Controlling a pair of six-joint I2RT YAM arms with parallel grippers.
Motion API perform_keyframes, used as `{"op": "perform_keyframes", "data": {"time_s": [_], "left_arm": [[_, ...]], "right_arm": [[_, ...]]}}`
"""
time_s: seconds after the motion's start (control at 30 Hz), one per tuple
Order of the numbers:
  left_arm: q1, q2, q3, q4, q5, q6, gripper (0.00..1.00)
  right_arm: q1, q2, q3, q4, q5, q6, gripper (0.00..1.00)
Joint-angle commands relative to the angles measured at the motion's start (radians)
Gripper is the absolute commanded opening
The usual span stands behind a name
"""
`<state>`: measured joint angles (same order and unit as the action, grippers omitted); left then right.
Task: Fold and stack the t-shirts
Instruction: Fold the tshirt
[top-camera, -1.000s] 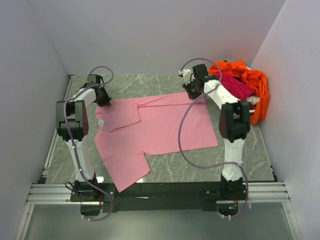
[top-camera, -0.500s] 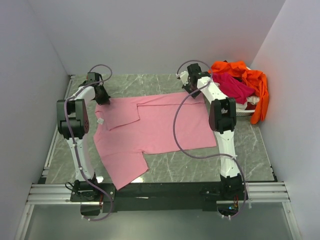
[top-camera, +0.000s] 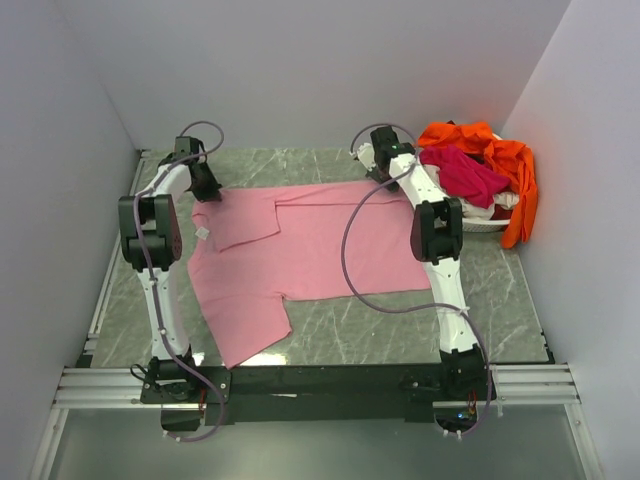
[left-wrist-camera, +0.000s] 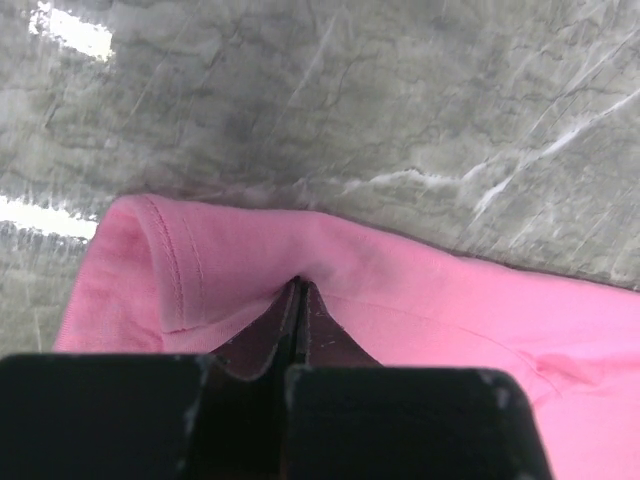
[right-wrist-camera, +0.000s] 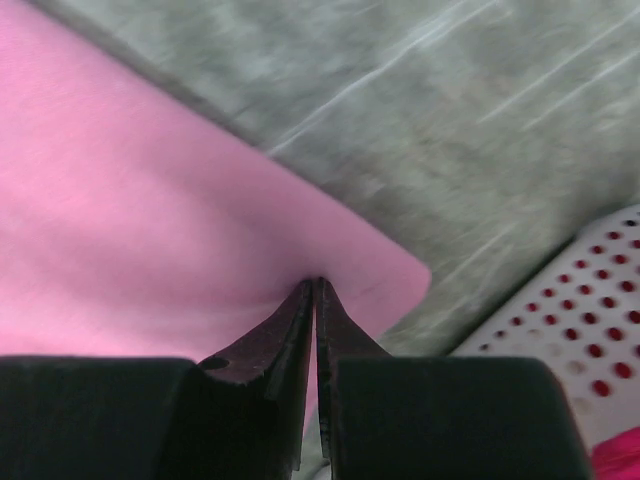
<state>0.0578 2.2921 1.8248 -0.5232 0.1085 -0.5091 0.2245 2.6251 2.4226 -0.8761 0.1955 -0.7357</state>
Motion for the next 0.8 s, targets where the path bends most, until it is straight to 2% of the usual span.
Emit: {"op": "perform_keyframes", "data": {"time_s": [0.0,0.23,0.37,0.4,0.53,0.57,0.63,0.67,0.73,0.77], "left_arm": [[0.014,0.049,0.062,-0.043,0.000,0.012,0.00],[0.019,0.089,0.152,-0.066,0.052,-0.011,0.02],[0.017,0.047,0.166,-0.035,0.154,-0.023,0.18],[0.017,0.003,0.165,-0.025,0.167,-0.025,0.27],[0.017,-0.155,0.143,0.005,0.174,-0.008,0.43],[0.017,-0.196,0.131,0.008,0.166,0.001,0.46],[0.016,-0.349,0.044,0.040,0.160,0.020,0.60],[0.014,-0.406,0.006,0.057,0.157,0.021,0.69],[-0.001,-0.567,-0.119,0.065,0.160,0.038,0.73],[-0.010,-0.621,-0.166,0.065,0.160,0.040,0.74]], "right_arm": [[-0.010,0.059,0.047,0.032,0.079,-0.077,0.12],[-0.010,0.093,0.072,0.190,0.171,-0.178,0.11],[-0.004,0.098,0.087,0.332,0.191,-0.200,0.13],[-0.002,0.087,0.078,0.374,0.199,-0.199,0.13],[0.007,0.014,0.070,0.509,0.196,-0.180,0.14],[0.013,-0.032,0.070,0.519,0.185,-0.163,0.15],[0.027,-0.103,0.026,0.511,0.132,-0.131,0.17],[0.032,-0.191,-0.005,0.493,0.105,-0.093,0.21],[0.044,-0.296,-0.130,0.464,0.036,-0.047,0.25],[0.047,-0.406,-0.175,0.410,-0.064,-0.004,0.30]]}}
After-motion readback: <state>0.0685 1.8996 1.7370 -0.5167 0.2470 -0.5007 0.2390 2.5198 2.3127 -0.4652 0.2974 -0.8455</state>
